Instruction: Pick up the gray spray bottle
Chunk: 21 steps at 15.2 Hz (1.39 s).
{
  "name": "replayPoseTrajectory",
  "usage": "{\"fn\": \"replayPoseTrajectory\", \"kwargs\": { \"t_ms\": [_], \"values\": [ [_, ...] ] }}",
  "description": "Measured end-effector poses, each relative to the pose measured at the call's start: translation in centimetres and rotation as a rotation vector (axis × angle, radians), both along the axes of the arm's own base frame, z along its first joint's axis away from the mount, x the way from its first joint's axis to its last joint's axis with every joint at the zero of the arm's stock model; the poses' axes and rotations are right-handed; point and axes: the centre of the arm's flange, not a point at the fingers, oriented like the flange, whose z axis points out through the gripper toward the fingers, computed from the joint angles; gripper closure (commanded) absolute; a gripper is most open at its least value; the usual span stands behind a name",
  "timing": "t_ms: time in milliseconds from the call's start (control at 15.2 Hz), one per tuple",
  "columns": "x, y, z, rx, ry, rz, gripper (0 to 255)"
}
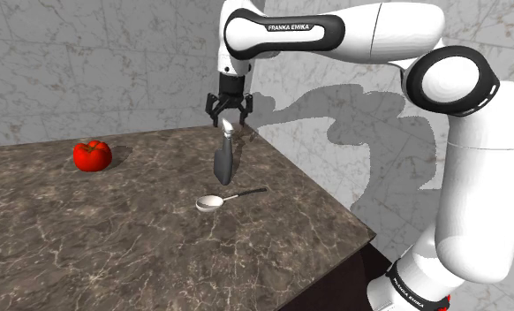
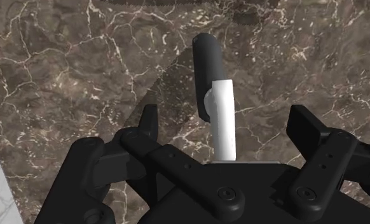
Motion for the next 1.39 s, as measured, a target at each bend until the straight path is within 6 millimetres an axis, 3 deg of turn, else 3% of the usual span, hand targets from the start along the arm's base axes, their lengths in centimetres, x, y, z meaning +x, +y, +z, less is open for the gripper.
{"fn": "replayPoseTrajectory", "kwargs": {
  "t_ms": [198, 264, 924, 1386],
  "values": [
    [0.1, 0.1, -1.5, 0.000, 0.000, 0.000, 0],
    [0.1, 0.0, -1.7, 0.000, 0.000, 0.000, 255],
    [0.1, 0.0, -1.9, 0.000, -0.001, 0.000, 255],
    [0.2, 0.1, 1.3, 0.000, -0.001, 0.000, 255]
  ]
}}
